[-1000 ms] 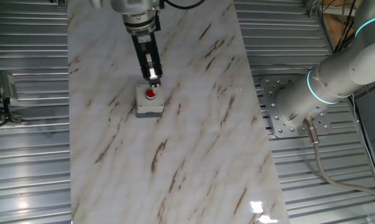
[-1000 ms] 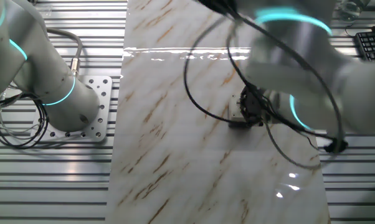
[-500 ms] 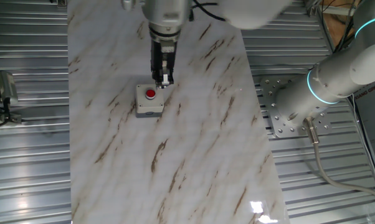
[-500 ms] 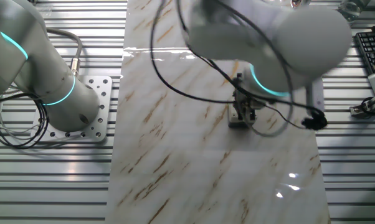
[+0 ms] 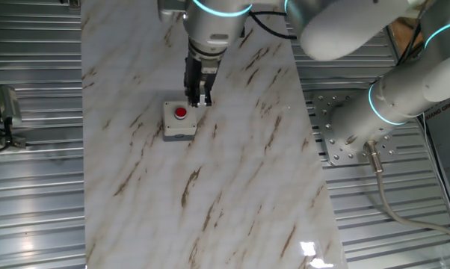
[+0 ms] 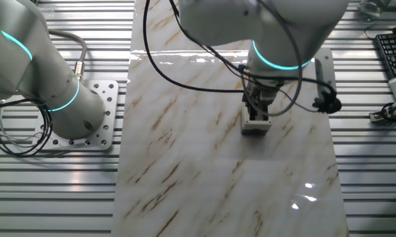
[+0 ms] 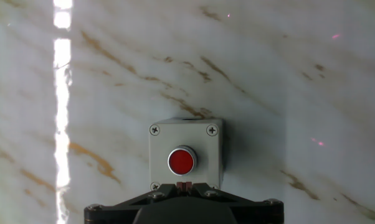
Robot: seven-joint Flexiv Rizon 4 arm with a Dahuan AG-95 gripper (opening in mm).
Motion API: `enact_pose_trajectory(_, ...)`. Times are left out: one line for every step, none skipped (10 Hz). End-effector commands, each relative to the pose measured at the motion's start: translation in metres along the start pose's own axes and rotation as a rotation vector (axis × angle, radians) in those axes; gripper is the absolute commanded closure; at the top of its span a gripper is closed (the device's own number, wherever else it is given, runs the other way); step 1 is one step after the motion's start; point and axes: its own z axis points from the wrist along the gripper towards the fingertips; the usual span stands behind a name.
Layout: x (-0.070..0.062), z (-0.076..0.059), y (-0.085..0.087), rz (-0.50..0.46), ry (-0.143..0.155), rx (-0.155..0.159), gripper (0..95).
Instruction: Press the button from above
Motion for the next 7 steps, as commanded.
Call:
enact_pose_trajectory(-0.0008,-0.0001,-0.0003,-0.039,0.063,-0.035,95.0)
enact_pose_trajectory(-0.0009,0.0008,-0.0003,-0.048,0.070,-0.029,95.0)
enact_pose_trajectory(-0.0009,0.0017,-0.0004,-0.059,0.078,-0.020,95.0)
enact_pose_trajectory(-0.0008,0.0019,-0.0004,-0.082,0.085,-0.006,95.0)
enact_pose_trajectory(-0.0008,0.0019,-0.0004,-0.089,0.087,-0.003,95.0)
enact_pose_trajectory(-0.0007,0.0019,-0.0004,-0.097,0.092,0.003,95.0)
enact_pose_trajectory(-0.0007,0.0019,-0.0004,-0.097,0.096,0.002,95.0)
